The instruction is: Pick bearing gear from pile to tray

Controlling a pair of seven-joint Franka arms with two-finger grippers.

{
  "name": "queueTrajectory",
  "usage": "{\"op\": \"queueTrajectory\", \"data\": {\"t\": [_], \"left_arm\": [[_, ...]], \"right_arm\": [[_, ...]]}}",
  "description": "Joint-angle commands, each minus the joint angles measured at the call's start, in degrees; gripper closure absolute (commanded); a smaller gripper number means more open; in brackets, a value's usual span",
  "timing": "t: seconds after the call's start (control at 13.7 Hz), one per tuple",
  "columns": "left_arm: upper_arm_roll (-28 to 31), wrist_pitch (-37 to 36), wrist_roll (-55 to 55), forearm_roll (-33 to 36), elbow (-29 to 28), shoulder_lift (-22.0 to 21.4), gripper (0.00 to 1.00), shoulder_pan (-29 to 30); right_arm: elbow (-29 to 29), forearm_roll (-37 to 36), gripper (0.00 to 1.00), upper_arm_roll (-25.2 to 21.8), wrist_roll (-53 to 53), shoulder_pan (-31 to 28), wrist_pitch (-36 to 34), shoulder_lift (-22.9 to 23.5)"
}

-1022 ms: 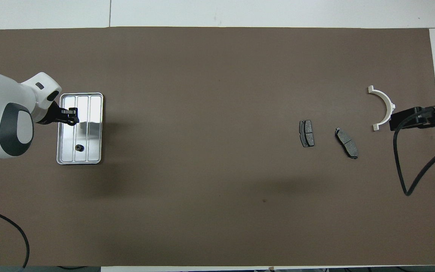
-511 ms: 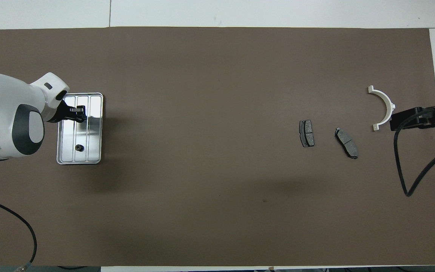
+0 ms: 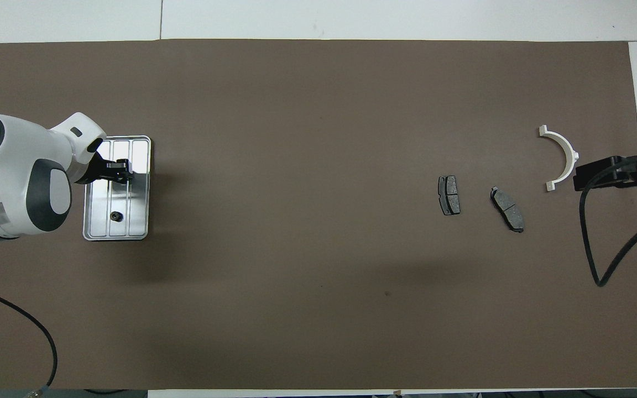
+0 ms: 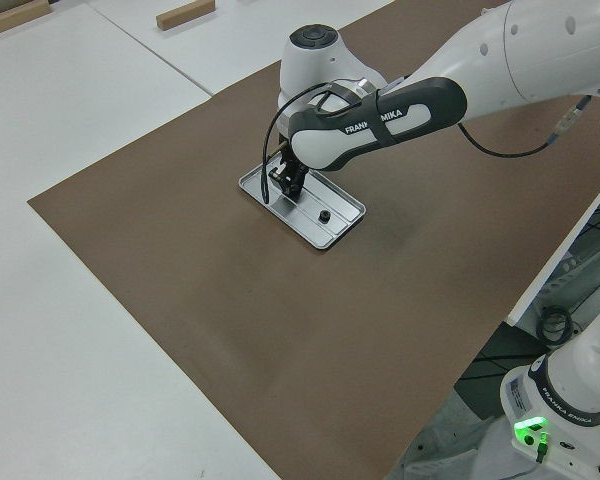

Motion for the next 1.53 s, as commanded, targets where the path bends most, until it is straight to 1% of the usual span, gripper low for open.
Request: {"op": "queueTrajectory", "data": {"t": [0.0,0.15,0.22,0.37,0.58,1.02,1.17,1.24,1.31,1.46], "left_arm": [[0.4,0.9,0.4,-0.8,-0.9,-0.5,0.00,-0.5],[0.4,0.4,0.3,-0.8,-0.2,-1.1,0.00,-0.5],[0.4,-1.5,0.3,-0.8,0.1,-2.2,0.00,-0.3],[0.4,-8.5,0.3,-0.9,2.0,-5.8,0.00,0.3],[0.6,-21.6,0.0,-0.9,6.4,-11.2,0.00,1.4],[0.5,-35.6,0.0,-0.7,6.3,-21.8,0.00,1.7],[0.9,-41.8,-0.2,-0.6,7.6,-22.8,0.00,0.9],[0.8,-45.1,-0.7,-0.6,10.4,-22.8,0.00,0.3],[1.3,-47.5,-2.4,-0.4,12.0,-22.9,0.00,-1.2],[1.2,-48.3,-3.8,0.1,12.3,-24.0,0.00,-2.3]], "right_arm": [[-0.8,0.9,0.00,0.4,-0.7,-0.7,0.4,-0.9],[-0.8,0.9,0.00,0.3,-0.6,-0.7,0.4,-0.9],[-0.8,0.9,0.00,0.4,-0.6,-0.7,0.4,-0.9],[-0.8,0.9,0.00,0.3,-0.6,-0.7,0.4,-0.9],[-0.7,0.9,0.00,0.4,-0.5,-0.6,0.4,-0.9],[-0.8,0.9,0.00,0.4,-0.6,-0.7,0.4,-0.9],[-0.7,0.9,0.00,0.4,-0.6,-0.6,0.4,-0.9],[-0.7,0.9,0.00,0.4,-0.6,-0.6,0.3,-0.9],[-0.7,0.9,0.00,0.4,-0.6,-0.6,0.3,-0.9],[-0.7,0.9,0.00,0.4,-0.6,-0.5,0.3,-0.9]]}}
